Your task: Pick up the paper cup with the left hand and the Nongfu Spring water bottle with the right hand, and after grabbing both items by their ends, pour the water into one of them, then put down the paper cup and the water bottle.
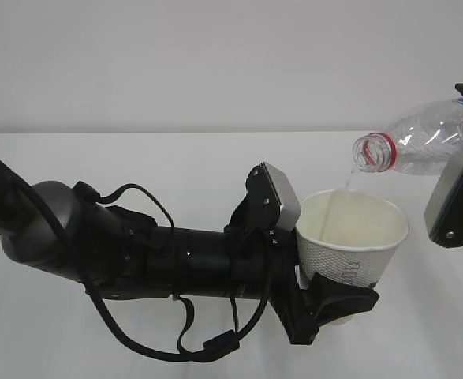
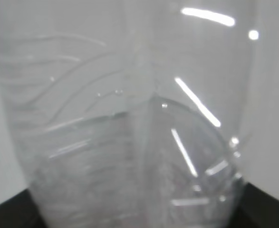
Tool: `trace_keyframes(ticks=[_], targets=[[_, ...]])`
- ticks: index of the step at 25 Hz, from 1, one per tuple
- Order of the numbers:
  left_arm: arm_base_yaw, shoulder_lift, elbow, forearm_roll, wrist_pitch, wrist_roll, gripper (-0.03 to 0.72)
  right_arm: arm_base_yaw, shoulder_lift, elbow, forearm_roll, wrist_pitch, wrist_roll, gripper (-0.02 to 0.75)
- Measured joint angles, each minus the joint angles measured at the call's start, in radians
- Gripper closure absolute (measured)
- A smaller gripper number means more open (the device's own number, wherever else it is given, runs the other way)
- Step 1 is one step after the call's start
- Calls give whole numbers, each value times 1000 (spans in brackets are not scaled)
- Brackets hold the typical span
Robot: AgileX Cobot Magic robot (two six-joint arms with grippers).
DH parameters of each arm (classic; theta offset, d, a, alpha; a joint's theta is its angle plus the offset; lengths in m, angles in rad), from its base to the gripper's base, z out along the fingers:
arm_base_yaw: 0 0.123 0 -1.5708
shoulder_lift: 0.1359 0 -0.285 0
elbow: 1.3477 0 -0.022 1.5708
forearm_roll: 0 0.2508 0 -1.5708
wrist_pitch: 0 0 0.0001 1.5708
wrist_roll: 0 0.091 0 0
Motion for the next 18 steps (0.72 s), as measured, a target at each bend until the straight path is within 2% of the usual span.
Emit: trace_keyframes(ticks=[18], targets=[[0, 0, 0, 0, 0, 0, 180, 0, 0, 0, 2, 0, -6, 244]])
